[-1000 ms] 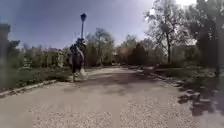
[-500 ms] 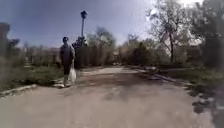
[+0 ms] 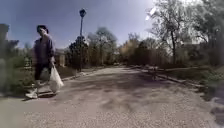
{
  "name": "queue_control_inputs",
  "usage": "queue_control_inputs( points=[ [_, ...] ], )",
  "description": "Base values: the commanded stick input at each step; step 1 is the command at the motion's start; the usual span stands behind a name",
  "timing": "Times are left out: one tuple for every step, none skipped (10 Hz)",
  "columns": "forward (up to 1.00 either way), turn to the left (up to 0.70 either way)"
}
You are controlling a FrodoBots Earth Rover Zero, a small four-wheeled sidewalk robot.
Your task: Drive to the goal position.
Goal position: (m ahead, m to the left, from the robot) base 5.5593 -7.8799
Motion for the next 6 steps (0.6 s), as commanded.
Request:
queue_control_inputs(
  points=[
    [0.7,0.0],
    [0.7,0.0],
    [0.7,0.0],
    [0.7,0.0],
    [0.7,0.0],
    [0.7,0.0]
  ],
)
